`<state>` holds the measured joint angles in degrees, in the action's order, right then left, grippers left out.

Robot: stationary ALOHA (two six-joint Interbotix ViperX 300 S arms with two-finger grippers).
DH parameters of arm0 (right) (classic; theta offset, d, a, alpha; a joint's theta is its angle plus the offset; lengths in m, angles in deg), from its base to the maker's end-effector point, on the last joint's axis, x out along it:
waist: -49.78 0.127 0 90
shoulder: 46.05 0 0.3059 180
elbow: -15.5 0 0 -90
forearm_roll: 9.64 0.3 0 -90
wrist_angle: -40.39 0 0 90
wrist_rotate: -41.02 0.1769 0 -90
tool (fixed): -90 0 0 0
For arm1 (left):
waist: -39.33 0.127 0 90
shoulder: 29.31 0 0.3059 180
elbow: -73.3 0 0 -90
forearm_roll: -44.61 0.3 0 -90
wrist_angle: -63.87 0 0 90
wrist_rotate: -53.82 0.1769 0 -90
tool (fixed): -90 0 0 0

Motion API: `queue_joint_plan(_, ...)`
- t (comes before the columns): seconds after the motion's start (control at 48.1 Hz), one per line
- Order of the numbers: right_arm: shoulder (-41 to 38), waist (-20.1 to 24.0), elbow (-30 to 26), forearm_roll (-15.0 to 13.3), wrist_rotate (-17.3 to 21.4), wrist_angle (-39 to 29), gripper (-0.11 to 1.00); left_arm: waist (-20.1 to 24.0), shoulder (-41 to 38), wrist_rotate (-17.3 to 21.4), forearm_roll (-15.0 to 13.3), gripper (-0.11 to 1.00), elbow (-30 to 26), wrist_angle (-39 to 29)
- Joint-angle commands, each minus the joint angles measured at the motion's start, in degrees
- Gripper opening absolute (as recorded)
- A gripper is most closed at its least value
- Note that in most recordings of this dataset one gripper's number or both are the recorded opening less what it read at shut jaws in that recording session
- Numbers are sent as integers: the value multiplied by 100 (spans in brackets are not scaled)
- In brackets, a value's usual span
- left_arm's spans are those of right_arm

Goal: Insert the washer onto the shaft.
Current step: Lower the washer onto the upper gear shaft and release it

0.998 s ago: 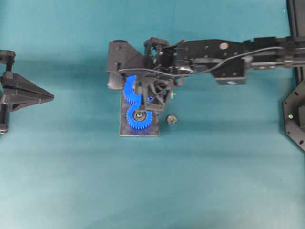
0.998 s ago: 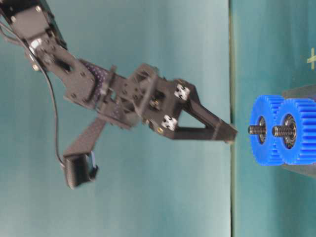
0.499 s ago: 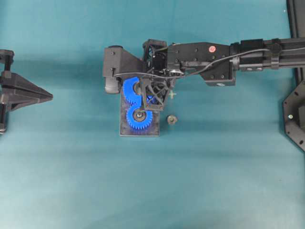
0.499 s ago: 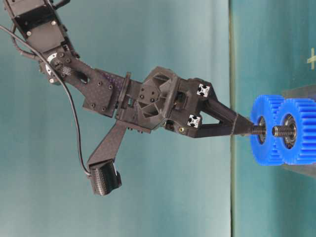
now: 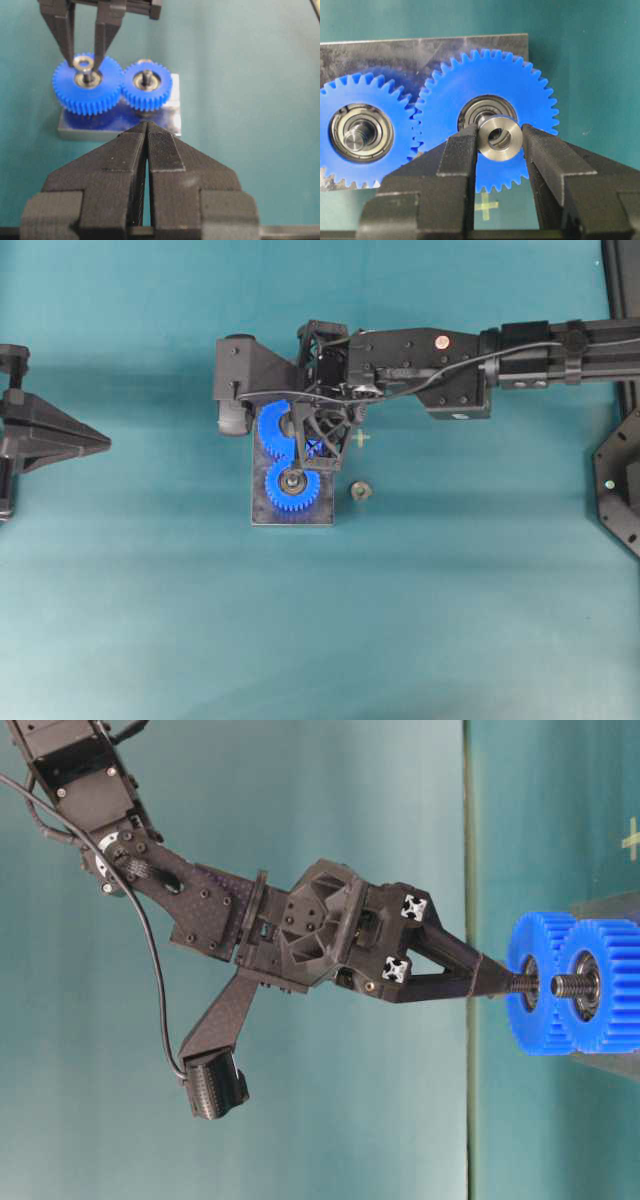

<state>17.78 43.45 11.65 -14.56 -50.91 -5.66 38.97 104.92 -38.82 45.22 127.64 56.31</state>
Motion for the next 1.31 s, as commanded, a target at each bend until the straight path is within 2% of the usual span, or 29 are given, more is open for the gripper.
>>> queue_joint_plan(0.0, 97, 9, -141, 35, -35, 26, 32, 0, -26, -18, 18, 1, -62, 53)
queue_joint_plan(1.061, 79, -26, -149, 167, 53, 62, 32, 0, 0, -18, 18, 1, -62, 53)
queue_joint_plan(1.102, 79, -26, -149, 193, 62, 53, 37, -9, 0, -26, 18, 1, -62, 53)
queue_joint_plan(1.227, 141, -44, -158, 211, 185, 53, 73, 0, 9, -26, 18, 1, -62, 53)
queue_joint_plan(1.29, 211, -35, -158, 193, 211, 62, 87, -9, 9, -26, 18, 1, -62, 53)
